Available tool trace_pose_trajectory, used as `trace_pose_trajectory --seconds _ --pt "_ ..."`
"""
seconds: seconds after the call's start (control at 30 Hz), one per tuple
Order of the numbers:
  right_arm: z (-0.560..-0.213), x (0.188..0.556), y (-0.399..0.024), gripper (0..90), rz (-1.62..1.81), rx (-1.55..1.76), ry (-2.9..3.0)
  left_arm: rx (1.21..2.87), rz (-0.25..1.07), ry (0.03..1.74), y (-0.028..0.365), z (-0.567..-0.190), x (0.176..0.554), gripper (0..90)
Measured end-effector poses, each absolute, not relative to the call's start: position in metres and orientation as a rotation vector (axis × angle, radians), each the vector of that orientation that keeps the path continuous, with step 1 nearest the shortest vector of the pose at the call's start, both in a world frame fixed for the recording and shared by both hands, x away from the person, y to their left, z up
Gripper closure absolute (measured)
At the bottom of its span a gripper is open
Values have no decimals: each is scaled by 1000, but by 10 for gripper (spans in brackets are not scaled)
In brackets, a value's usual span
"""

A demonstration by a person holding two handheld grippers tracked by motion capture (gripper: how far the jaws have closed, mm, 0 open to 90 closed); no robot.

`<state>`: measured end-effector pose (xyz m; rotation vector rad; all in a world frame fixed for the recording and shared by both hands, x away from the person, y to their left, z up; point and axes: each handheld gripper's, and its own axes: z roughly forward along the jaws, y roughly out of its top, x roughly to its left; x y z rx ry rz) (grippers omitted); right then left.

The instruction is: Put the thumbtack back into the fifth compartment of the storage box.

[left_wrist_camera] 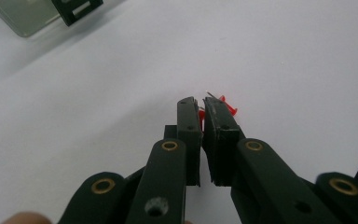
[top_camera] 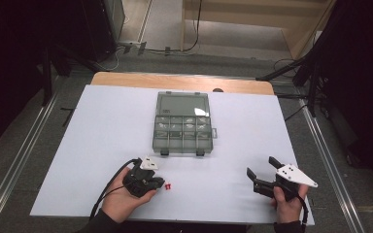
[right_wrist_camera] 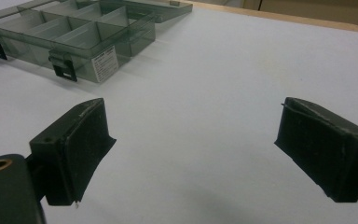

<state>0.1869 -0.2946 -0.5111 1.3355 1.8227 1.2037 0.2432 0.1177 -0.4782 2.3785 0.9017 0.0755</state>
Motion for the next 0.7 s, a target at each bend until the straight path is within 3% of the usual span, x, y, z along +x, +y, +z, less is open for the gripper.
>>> trace_pose_trajectory --seconds 0.7 --pt "-510 187 -294 97 1207 1319 1815 2337 105 905 122 -455 277 848"
